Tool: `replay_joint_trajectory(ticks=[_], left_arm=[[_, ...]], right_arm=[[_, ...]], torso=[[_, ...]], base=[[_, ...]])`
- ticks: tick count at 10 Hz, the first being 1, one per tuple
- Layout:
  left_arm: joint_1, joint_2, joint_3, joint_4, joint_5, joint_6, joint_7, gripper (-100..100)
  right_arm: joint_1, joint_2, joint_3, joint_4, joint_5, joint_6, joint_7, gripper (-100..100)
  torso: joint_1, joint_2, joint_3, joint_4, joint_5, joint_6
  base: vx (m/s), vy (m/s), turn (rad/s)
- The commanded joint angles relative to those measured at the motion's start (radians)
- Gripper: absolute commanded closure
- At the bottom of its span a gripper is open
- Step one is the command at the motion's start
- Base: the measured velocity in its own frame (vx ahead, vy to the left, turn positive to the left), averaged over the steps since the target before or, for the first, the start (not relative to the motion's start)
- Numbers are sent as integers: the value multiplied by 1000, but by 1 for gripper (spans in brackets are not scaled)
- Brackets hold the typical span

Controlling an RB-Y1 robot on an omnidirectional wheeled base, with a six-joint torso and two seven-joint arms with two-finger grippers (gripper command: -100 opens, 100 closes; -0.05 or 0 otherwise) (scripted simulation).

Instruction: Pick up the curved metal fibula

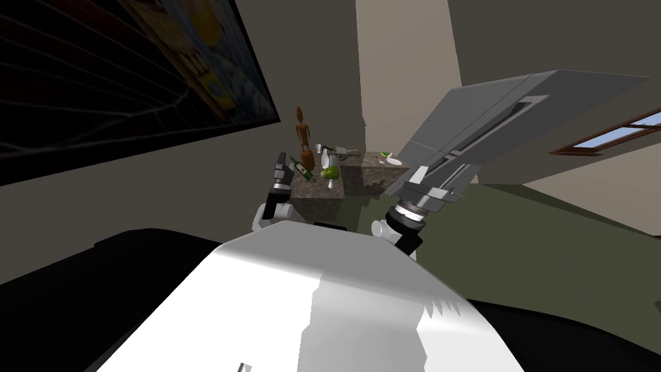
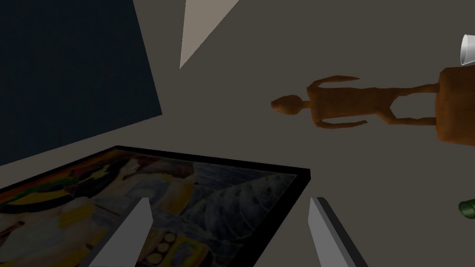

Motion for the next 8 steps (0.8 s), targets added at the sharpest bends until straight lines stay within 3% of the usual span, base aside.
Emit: replay_joint_trajectory(ticks=[1,8], left_arm=[[-27,11,16,28,-6,50,1,-100],[-79,34,64,94,-21,224,7,-100]], right_arm=[[0,0,0,0,0,0,0,0],[0,0,0,0,0,0,0,0]], torso=[[0,0,0,0,0,0],[0,0,0,0,0,0]], base=[[4,-13,-180],[2,-10,-81]])
